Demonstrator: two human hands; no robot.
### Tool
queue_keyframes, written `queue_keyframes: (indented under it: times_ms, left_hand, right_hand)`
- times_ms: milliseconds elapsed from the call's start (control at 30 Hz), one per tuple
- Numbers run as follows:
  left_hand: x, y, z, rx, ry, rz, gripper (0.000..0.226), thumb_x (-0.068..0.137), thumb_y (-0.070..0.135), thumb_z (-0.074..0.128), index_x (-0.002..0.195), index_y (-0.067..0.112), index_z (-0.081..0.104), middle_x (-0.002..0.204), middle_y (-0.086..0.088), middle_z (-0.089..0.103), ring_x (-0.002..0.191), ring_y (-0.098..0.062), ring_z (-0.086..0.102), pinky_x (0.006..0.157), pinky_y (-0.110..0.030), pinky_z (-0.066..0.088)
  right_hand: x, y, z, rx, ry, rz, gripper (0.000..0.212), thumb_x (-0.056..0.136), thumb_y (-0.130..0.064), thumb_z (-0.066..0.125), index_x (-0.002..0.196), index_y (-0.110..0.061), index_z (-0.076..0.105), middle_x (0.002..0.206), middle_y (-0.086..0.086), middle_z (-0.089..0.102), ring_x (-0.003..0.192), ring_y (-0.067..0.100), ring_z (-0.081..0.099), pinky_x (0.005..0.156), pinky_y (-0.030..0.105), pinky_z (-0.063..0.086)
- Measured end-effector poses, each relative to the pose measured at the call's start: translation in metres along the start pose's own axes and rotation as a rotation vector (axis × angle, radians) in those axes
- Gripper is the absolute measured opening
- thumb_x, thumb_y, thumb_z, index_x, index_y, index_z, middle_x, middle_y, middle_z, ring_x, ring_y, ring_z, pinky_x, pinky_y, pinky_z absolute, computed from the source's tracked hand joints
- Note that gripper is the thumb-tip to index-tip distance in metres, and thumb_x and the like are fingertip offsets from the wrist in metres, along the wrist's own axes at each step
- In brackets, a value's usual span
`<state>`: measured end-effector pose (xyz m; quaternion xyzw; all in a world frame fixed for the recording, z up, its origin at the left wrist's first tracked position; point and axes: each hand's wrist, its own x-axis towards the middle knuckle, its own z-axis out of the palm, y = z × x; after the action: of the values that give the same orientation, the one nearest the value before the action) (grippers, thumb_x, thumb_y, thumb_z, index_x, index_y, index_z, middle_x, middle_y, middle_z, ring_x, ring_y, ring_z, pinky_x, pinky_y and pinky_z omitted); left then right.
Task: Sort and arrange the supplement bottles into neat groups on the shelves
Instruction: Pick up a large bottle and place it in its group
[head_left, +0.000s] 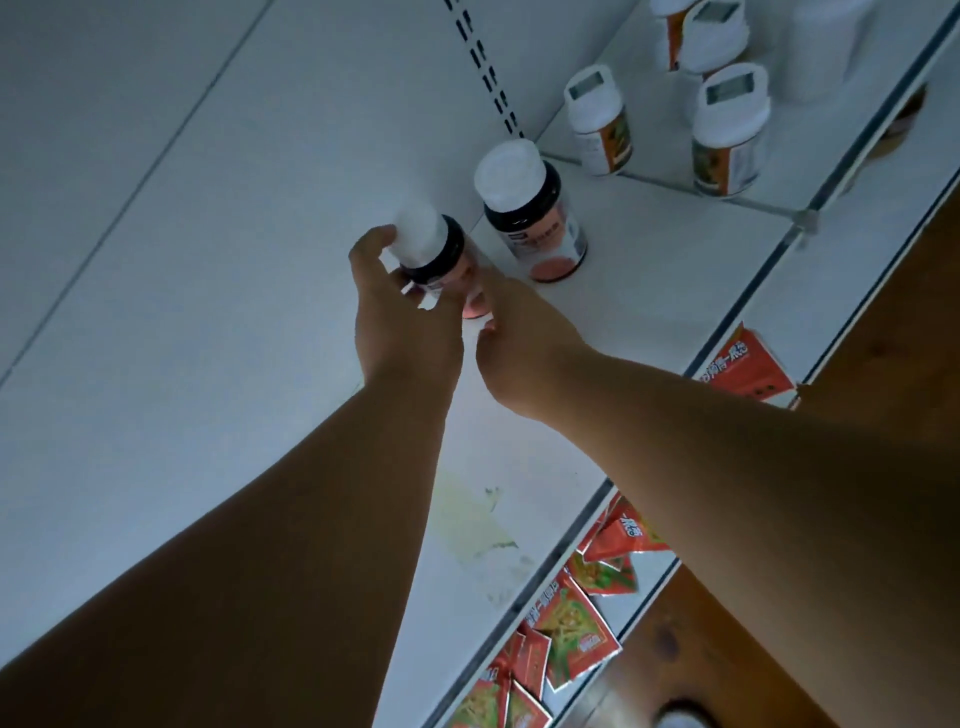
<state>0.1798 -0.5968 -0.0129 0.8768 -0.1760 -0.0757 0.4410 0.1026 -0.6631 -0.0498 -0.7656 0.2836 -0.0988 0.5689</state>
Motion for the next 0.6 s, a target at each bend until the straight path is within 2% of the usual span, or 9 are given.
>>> queue_keyframes:
  times_ms: [67, 133, 200, 267, 333, 400, 467, 533, 600]
  left_hand:
    - [0.003, 0.001, 0.002, 0.109, -0.003, 0.052, 0.062, 0.086, 0.024, 0.074, 0.13, 0.045, 0.036, 0.112, 0.009, 0.066, 0.101, -0.012, 0.067, 0.089, -0.038, 0.057]
    - [0.008, 0.002, 0.001, 0.23, -0.045, 0.103, 0.066, 0.086, 0.026, 0.074, 0.135, 0.045, 0.034, 0.119, 0.004, 0.064, 0.105, -0.017, 0.065, 0.087, -0.037, 0.056]
    - [0.013, 0.005, 0.003, 0.264, -0.061, 0.101, 0.069, 0.086, 0.026, 0.074, 0.138, 0.045, 0.033, 0.125, 0.001, 0.06, 0.109, -0.02, 0.062, 0.084, -0.032, 0.053]
    - [0.013, 0.006, 0.001, 0.277, -0.049, 0.094, 0.066, 0.088, 0.023, 0.073, 0.137, 0.045, 0.035, 0.126, 0.0, 0.058, 0.11, -0.02, 0.06, 0.084, -0.03, 0.05]
    - [-0.001, 0.006, -0.005, 0.244, -0.063, 0.062, 0.064, 0.089, 0.02, 0.071, 0.136, 0.047, 0.037, 0.124, 0.001, 0.06, 0.11, -0.02, 0.062, 0.087, -0.031, 0.052]
    - [-0.03, 0.009, -0.016, 0.179, -0.097, -0.01, 0.059, 0.092, 0.022, 0.069, 0.136, 0.047, 0.039, 0.12, 0.002, 0.063, 0.107, -0.017, 0.064, 0.088, -0.031, 0.053]
    - [-0.062, 0.021, -0.028, 0.096, -0.171, -0.113, 0.054, 0.093, 0.027, 0.068, 0.137, 0.045, 0.041, 0.116, 0.002, 0.067, 0.103, -0.017, 0.068, 0.091, -0.036, 0.056]
    - [-0.092, 0.044, -0.037, -0.031, -0.236, -0.19, 0.052, 0.092, 0.032, 0.069, 0.137, 0.041, 0.045, 0.111, 0.0, 0.071, 0.099, -0.019, 0.072, 0.091, -0.043, 0.057]
    - [-0.118, 0.076, -0.041, -0.113, -0.26, -0.228, 0.052, 0.091, 0.034, 0.069, 0.137, 0.04, 0.046, 0.108, -0.002, 0.073, 0.096, -0.019, 0.074, 0.09, -0.046, 0.057]
  right_hand:
    - [0.005, 0.002, -0.001, 0.017, 0.05, -0.034, 0.056, 0.082, 0.002, 0.041, 0.133, -0.018, 0.052, 0.131, 0.008, 0.054, 0.117, 0.024, 0.056, 0.1, 0.034, 0.048]
    - [0.009, 0.001, -0.003, 0.039, 0.058, -0.058, 0.049, 0.08, 0.002, 0.043, 0.121, -0.019, 0.059, 0.122, 0.006, 0.056, 0.107, 0.021, 0.059, 0.092, 0.036, 0.052]
    - [0.005, 0.007, -0.011, 0.095, 0.002, -0.014, 0.04, 0.086, 0.002, 0.043, 0.114, -0.023, 0.056, 0.121, 0.0, 0.058, 0.106, 0.018, 0.058, 0.088, 0.031, 0.052]
    - [0.0, 0.009, -0.015, 0.159, -0.021, -0.004, 0.038, 0.091, 0.001, 0.043, 0.114, -0.027, 0.053, 0.124, 0.001, 0.059, 0.111, 0.019, 0.058, 0.092, 0.033, 0.051]
    - [-0.01, 0.01, -0.02, 0.208, -0.058, 0.003, 0.046, 0.094, 0.0, 0.046, 0.133, -0.023, 0.048, 0.134, 0.002, 0.056, 0.121, 0.018, 0.055, 0.098, 0.026, 0.044]
    - [-0.03, 0.008, -0.034, 0.195, -0.086, 0.008, 0.051, 0.097, -0.005, 0.05, 0.145, -0.021, 0.04, 0.137, 0.002, 0.053, 0.117, 0.014, 0.055, 0.087, 0.016, 0.042]
    - [-0.06, 0.003, -0.053, 0.101, -0.048, 0.0, 0.045, 0.097, -0.018, 0.055, 0.141, -0.027, 0.046, 0.135, 0.004, 0.053, 0.105, 0.017, 0.059, 0.077, 0.022, 0.048]
    - [-0.096, -0.004, -0.079, 0.1, -0.065, 0.035, 0.044, 0.094, -0.029, 0.061, 0.135, -0.034, 0.047, 0.129, 0.0, 0.055, 0.102, 0.019, 0.061, 0.076, 0.03, 0.053]
    - [-0.129, -0.015, -0.113, 0.17, -0.104, 0.102, 0.046, 0.09, -0.038, 0.066, 0.131, -0.039, 0.047, 0.118, -0.009, 0.058, 0.097, 0.012, 0.064, 0.074, 0.031, 0.056]
